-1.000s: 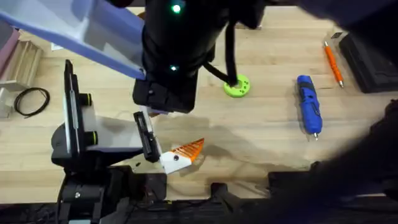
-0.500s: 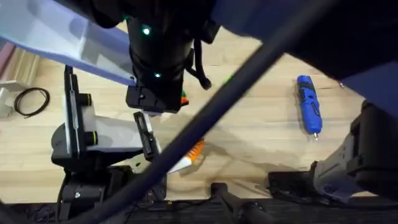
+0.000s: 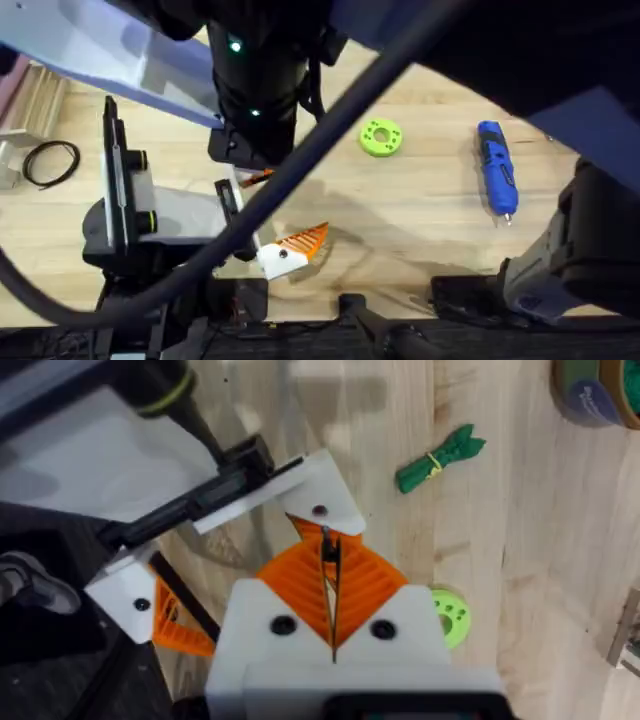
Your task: Pick up the gripper from the table and insert it into the empty holder that is missing its gripper. Then pick up a screw, insert it into the mounting hole, and use the screwdriver to tighten it. Finally, clean up the table by picking up the vegetable and placing it into the bucket.
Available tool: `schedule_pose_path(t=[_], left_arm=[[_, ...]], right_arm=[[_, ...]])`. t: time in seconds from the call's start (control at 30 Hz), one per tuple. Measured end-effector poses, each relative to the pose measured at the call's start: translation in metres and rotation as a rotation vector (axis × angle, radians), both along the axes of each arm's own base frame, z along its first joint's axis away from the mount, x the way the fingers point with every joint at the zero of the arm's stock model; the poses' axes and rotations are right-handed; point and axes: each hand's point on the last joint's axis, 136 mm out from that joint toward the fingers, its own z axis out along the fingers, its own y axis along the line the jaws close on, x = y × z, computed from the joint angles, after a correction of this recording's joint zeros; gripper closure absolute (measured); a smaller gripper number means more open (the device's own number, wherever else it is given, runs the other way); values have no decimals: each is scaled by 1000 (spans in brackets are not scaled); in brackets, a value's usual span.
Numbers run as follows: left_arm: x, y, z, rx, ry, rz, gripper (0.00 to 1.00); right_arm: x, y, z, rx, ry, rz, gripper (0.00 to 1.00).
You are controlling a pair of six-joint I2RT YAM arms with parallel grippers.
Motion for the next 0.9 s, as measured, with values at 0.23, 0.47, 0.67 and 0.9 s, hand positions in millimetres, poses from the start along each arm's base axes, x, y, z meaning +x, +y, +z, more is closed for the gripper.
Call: schedule_pose_path(t=[0.23,0.47,0.67,0.9], left_arm=[[0,0,0,0,0,0,15],[0,0,0,0,0,0,15],[0,0,0,0,1,0,13],[0,0,0,0,1,0,14]], right_arm=[[1,2,-1,2,-1,0,995],[3,5,-8,-10,5,0,995],[3,6,-11,-16,8,0,995],[3,6,-11,-16,8,0,995]])
